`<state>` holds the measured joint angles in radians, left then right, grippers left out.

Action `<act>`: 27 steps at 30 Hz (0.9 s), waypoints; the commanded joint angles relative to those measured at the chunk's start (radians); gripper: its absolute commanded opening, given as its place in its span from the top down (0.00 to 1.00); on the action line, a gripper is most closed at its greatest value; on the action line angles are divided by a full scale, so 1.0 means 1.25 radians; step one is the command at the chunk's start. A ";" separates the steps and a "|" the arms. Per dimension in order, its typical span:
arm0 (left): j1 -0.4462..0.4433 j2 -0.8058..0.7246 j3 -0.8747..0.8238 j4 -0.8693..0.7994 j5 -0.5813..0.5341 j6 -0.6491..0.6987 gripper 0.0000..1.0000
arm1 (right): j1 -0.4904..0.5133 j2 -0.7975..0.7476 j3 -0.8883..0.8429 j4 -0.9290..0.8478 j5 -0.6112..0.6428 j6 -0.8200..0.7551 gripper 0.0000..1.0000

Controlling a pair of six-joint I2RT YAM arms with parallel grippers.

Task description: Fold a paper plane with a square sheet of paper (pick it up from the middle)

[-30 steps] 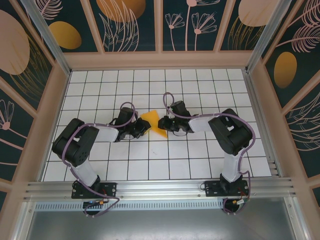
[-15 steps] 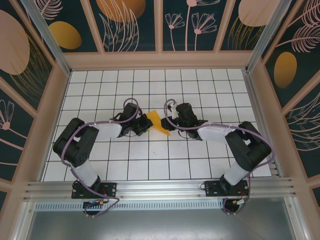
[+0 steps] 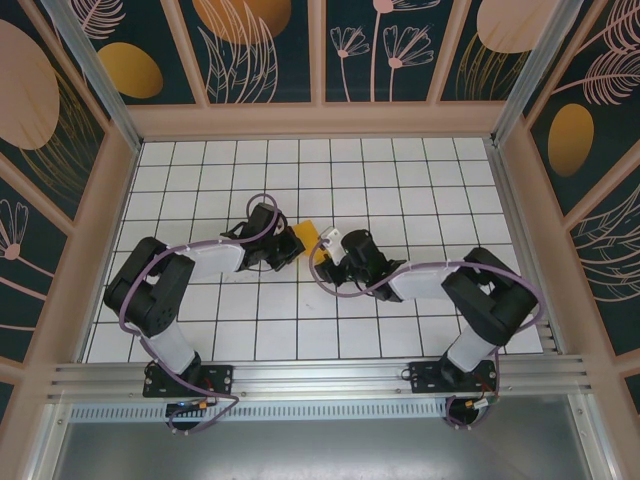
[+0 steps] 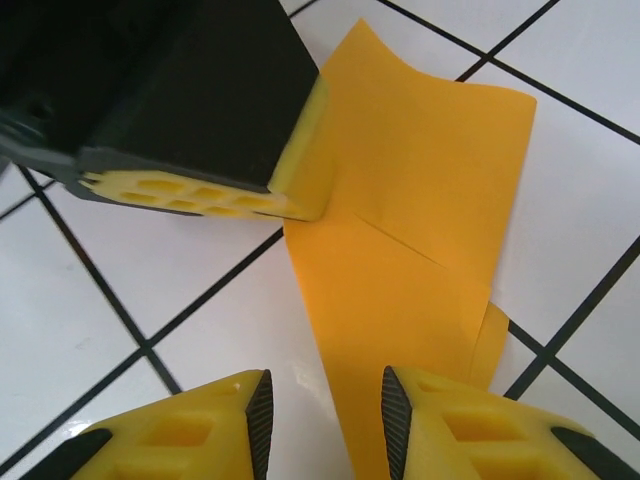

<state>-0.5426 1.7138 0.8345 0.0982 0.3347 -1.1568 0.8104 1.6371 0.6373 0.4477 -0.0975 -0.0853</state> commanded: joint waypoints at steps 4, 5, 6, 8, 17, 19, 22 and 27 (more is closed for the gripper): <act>-0.002 -0.022 0.025 -0.032 -0.008 0.008 0.98 | 0.025 0.072 0.051 0.074 0.059 -0.096 0.64; -0.002 -0.020 0.026 -0.032 -0.007 0.009 0.98 | 0.028 0.081 0.058 0.077 0.058 -0.105 0.64; -0.002 -0.019 0.027 -0.032 -0.005 0.008 0.98 | 0.030 0.090 0.066 0.078 0.056 -0.117 0.65; -0.002 -0.015 0.033 -0.035 -0.003 0.007 0.98 | 0.034 0.107 0.078 0.087 0.056 -0.139 0.65; -0.002 -0.015 0.047 -0.051 -0.011 0.007 0.98 | 0.035 0.156 0.076 0.118 0.087 -0.177 0.70; -0.002 -0.013 0.048 -0.053 -0.011 0.008 0.98 | 0.033 0.159 0.076 0.123 0.087 -0.180 0.73; -0.003 -0.013 0.052 -0.056 -0.013 0.010 0.99 | 0.033 0.162 0.077 0.132 0.087 -0.176 0.77; -0.003 -0.015 0.050 -0.061 -0.014 0.011 0.99 | 0.028 0.166 0.078 0.148 0.086 -0.163 0.86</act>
<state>-0.5426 1.7138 0.8749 0.0471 0.3302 -1.1564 0.8478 1.8275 0.7258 0.5838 0.0044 -0.2890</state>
